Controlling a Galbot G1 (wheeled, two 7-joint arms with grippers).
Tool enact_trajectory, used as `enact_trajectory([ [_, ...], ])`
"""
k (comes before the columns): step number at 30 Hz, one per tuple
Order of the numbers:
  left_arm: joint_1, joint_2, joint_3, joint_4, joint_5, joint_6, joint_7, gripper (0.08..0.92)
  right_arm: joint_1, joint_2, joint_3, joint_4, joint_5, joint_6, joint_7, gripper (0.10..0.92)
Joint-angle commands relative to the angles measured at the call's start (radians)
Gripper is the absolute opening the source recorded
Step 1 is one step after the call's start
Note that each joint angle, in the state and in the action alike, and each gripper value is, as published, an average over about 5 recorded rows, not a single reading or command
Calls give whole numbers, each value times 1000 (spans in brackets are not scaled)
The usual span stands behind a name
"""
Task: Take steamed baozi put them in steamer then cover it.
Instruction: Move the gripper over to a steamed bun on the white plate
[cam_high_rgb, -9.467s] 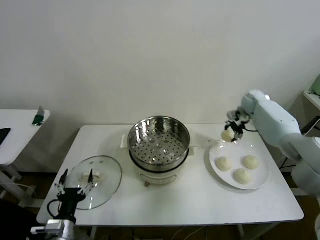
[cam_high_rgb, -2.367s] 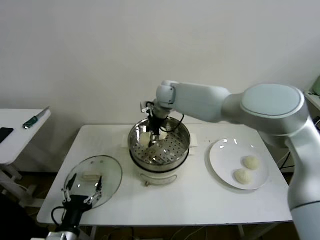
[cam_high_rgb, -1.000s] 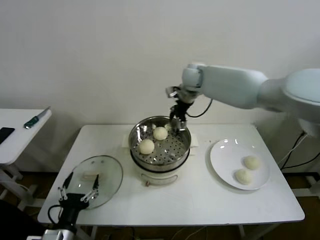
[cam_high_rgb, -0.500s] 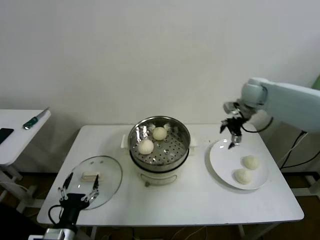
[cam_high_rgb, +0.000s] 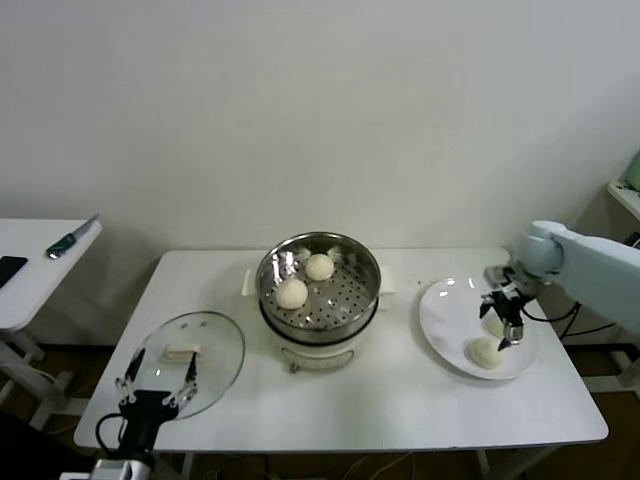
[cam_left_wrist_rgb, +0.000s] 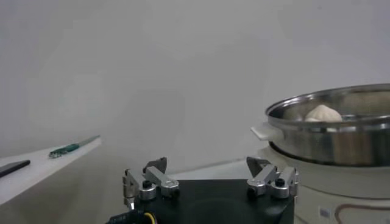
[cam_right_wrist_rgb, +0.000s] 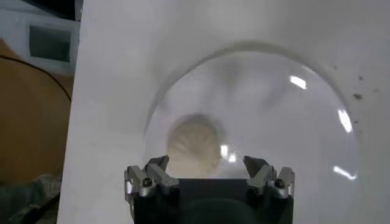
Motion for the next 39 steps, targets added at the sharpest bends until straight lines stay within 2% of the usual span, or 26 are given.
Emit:
enact_trajectory([
  [1, 2, -1, 1, 7, 13, -2, 1, 823, -183, -17, 132, -46, -99, 17, 4, 823],
  [20, 7, -4, 1, 15, 19, -6, 0, 823, -208, 70, 192, -125, -131, 28, -5, 822],
  [39, 6, -5, 1, 14, 20, -3, -2, 823, -207, 80, 196, -143, -140, 58, -18, 711],
])
